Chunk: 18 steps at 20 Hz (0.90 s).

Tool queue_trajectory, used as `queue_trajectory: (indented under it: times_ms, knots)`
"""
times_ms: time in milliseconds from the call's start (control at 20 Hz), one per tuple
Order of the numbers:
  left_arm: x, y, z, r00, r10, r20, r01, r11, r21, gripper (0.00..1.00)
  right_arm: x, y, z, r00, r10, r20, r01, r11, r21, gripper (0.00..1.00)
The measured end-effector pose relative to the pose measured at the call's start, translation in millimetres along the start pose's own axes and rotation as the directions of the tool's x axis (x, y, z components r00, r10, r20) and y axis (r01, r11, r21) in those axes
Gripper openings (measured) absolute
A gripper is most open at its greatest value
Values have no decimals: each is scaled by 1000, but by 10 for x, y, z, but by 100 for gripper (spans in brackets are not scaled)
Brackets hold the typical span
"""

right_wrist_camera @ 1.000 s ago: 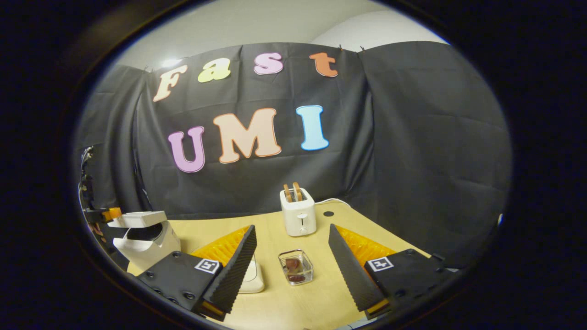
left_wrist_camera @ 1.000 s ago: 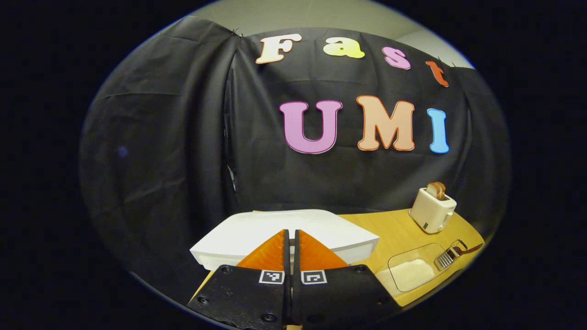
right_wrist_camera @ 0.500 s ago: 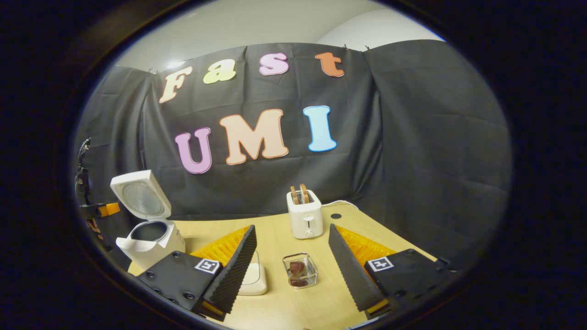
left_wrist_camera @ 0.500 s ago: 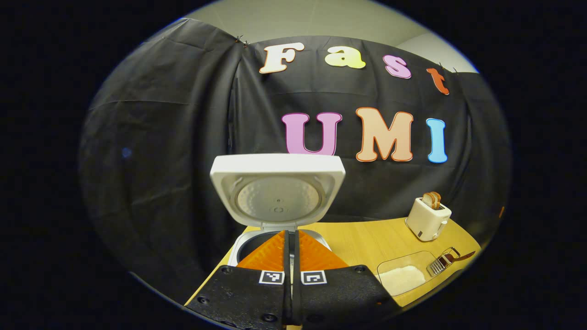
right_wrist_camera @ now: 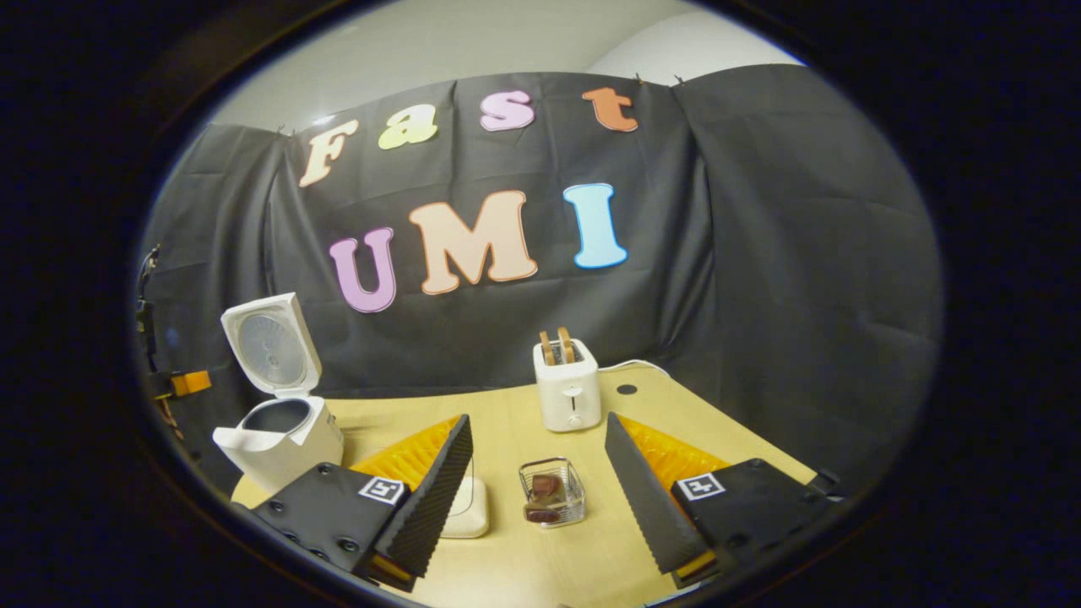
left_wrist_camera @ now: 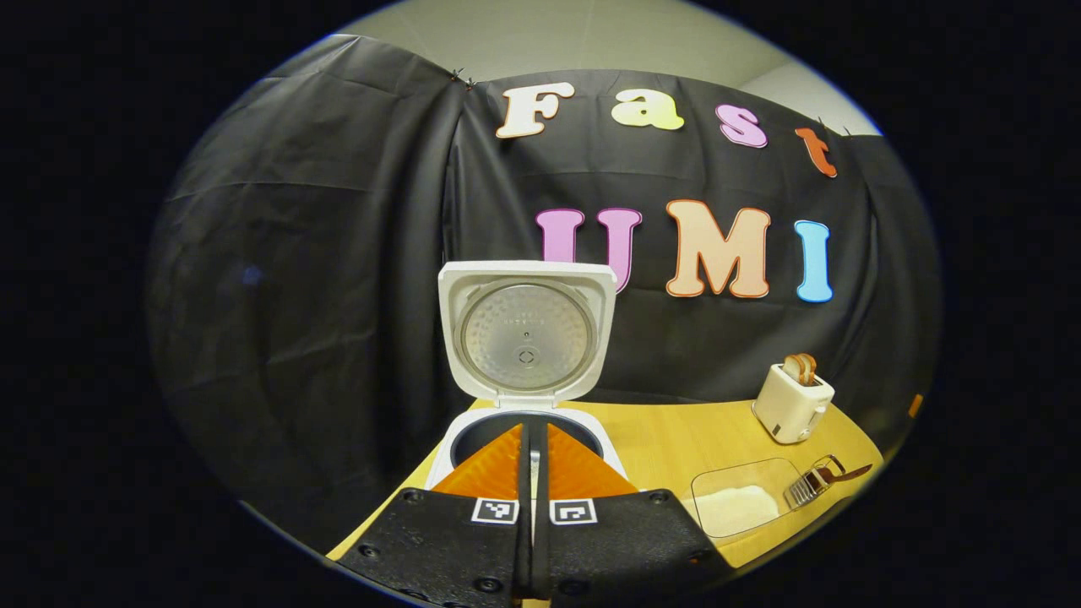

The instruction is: Close the left gripper, press the button to open the rice cooker; take a wooden spoon from the chopstick holder with the right hand, scoop a spoonful of rice and pour it into the rice cooker, then put the wooden spoon back into the chopstick holder.

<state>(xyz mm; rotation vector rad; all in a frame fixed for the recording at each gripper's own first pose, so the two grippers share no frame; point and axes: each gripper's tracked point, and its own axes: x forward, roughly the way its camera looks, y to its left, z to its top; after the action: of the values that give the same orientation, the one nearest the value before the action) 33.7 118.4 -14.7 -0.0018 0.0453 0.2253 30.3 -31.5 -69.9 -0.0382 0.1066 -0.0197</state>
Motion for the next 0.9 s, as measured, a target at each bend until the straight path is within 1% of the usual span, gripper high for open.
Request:
queue_trajectory:
  times_ms: [100, 200, 250, 300, 500, 550, 700, 900]
  knots:
    - [-11, -57, -34, 1000, -6, -9, 7, 1000, 14, 0, 24, 25, -121, 1000, 16, -19, -16, 1000, -4, 100]
    - [-37, -122, -78, 999, -26, -25, 27, 999, 17, 5, 63, 38, -223, 999, 24, -29, -24, 1000, -7, 100]
    - [-36, -157, -85, 999, -37, -27, 37, 999, 16, 18, 82, 38, -263, 999, 24, -33, -24, 1000, -9, 100]
    - [-17, -178, -64, 999, -40, -27, 41, 999, 18, 25, 101, 44, -313, 999, 22, -35, -23, 1000, -10, 100]
    - [37, -199, 2, 999, -45, -16, 45, 998, 36, 86, 232, 28, -457, 1000, 2, -17, -2, 1000, -11, 100]
    - [50, -200, 7, 999, -49, -14, 49, 998, 30, 97, 269, 18, -503, 1000, -3, -14, 2, 1000, -11, 100]
    - [120, -161, 82, 999, -43, -4, 44, 999, 16, 98, 375, -40, -664, 1000, -26, -1, 26, 1000, -9, 99]
    - [228, -113, 166, 998, -54, 20, 53, 998, 19, 98, 519, -37, -963, 999, -38, 20, 38, 999, -5, 100]
